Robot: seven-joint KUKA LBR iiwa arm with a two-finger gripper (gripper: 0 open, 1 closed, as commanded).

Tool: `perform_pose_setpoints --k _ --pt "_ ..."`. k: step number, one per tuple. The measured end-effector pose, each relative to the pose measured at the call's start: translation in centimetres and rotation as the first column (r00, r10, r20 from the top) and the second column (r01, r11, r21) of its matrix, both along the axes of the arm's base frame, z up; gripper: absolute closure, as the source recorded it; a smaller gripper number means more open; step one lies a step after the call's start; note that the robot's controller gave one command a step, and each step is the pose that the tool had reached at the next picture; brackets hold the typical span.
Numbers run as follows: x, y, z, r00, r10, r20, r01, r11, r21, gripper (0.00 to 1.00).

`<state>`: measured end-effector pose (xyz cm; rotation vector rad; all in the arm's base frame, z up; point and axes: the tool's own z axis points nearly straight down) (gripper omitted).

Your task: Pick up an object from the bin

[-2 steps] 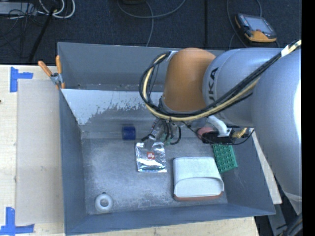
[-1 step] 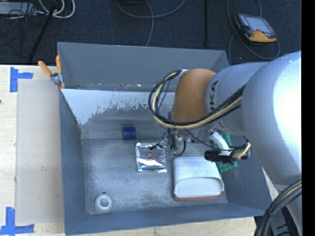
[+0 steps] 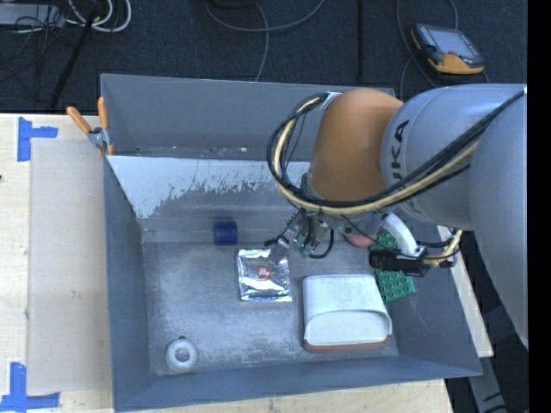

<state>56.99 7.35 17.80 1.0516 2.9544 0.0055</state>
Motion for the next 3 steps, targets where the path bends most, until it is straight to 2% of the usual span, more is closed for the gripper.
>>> perform_pose_setpoints --k 1,2,3 --pt "-0.1 -0.1 -0.5 1.0 0.001 -0.007 -0.001 1.0 -0.002 0.0" --pt "-2.6 -0.7 -11.3 0.995 0.099 -0.016 -0.099 0.995 -0.002 0.0" --pt "-2.4 -0.7 -10.9 0.995 0.095 -0.009 -0.095 0.996 -0.001 1.0"
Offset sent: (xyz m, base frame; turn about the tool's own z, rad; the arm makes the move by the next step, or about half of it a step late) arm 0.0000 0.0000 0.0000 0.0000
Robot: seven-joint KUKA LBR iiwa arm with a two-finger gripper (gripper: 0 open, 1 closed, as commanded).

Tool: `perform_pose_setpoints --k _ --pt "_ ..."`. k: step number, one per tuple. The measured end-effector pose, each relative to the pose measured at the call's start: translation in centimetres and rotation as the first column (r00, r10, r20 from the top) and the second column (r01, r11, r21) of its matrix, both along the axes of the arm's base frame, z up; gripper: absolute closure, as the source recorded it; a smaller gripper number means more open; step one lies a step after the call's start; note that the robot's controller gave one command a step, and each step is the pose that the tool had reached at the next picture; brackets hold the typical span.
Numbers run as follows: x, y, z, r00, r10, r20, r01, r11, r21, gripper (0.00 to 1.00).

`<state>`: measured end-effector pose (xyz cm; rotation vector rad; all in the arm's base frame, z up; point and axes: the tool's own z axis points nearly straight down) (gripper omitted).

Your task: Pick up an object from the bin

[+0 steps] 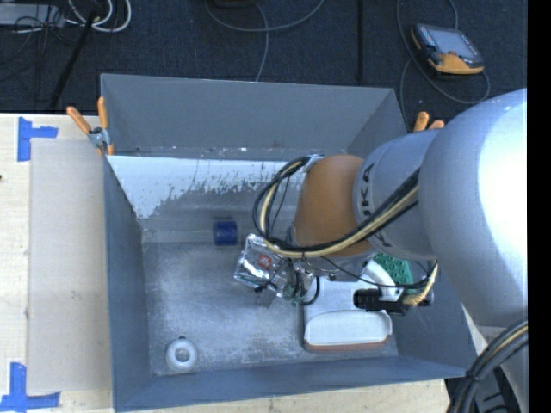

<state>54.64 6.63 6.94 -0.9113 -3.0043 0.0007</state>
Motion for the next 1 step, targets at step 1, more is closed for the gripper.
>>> perform_pose_setpoints --k 1 --pt "1.37 -0.11 10.89 1.0 0.006 0.01 -0.006 1.0 0.0 1.0"
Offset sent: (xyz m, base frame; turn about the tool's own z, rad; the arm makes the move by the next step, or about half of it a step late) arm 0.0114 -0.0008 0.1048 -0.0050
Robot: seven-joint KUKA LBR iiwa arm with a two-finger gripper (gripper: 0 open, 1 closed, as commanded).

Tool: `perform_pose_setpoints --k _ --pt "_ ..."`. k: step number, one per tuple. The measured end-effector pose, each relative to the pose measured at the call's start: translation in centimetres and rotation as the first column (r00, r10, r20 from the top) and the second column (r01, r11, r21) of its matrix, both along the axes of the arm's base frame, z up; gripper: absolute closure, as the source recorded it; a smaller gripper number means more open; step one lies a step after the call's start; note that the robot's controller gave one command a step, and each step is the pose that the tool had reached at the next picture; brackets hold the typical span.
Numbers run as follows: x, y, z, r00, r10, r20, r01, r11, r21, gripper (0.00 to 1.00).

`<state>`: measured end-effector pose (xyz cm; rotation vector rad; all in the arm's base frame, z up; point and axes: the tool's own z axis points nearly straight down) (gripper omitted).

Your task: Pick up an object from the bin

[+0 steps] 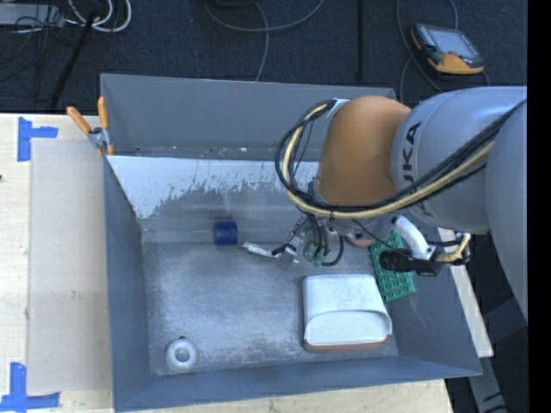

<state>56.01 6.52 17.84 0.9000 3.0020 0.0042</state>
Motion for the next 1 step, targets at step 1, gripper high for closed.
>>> perform_pose_setpoints --k 1 --pt "0.35 0.26 3.77 1.0 -0.019 -0.004 0.019 1.0 0.0 1.0"
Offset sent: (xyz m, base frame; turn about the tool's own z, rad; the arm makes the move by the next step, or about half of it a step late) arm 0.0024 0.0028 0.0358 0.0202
